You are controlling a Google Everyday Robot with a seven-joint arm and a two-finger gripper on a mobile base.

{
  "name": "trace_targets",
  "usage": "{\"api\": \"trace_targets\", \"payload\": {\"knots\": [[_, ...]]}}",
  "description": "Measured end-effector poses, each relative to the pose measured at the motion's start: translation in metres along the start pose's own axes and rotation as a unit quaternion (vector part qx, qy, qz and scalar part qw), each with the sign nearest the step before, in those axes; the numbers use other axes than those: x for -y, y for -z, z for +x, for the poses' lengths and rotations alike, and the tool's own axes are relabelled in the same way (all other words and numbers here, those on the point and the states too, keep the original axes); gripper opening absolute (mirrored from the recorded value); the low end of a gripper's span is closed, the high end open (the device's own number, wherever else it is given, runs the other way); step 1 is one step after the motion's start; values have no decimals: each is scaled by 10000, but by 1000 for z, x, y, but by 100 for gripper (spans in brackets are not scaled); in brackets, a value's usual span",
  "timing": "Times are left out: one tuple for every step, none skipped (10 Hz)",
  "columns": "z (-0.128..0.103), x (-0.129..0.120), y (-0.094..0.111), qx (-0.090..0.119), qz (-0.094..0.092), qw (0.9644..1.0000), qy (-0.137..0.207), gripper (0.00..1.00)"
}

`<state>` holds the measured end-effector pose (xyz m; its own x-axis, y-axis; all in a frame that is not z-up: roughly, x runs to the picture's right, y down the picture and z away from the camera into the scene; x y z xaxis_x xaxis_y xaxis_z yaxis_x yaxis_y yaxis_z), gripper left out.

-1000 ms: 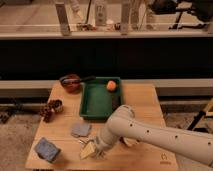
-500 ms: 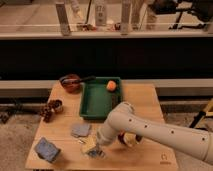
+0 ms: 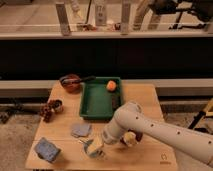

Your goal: Place fork in red bowl

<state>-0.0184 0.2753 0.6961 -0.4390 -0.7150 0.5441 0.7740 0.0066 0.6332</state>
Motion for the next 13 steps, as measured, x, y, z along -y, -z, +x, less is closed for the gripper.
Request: {"api": "trace_targets", "payload": {"knots": [[-6,0,-1,29,19,9999,95,80],[-11,-1,-2,38,43,9999,149,80],[-16,-1,-1,27,62,9998,197,80],[-21,0,-3,3,64,9997,248,80],[-23,1,-6,-15,44,9996,291,80],[-24,2,-11,-63,6,9995,305,80],[-23,3,-14,-118,-22,9995,293,80],[-23,4,-17,-168,-54,9995,268,78],[-21,4,-21,-226,-86,9994,229,69],[-20,5,-22,-253,-100,9994,211,60],[-19,5,-24,-272,-114,9994,197,50],[-19,6,-25,-290,-117,9994,177,40],[-18,6,-24,-307,-105,9994,141,28]]}}
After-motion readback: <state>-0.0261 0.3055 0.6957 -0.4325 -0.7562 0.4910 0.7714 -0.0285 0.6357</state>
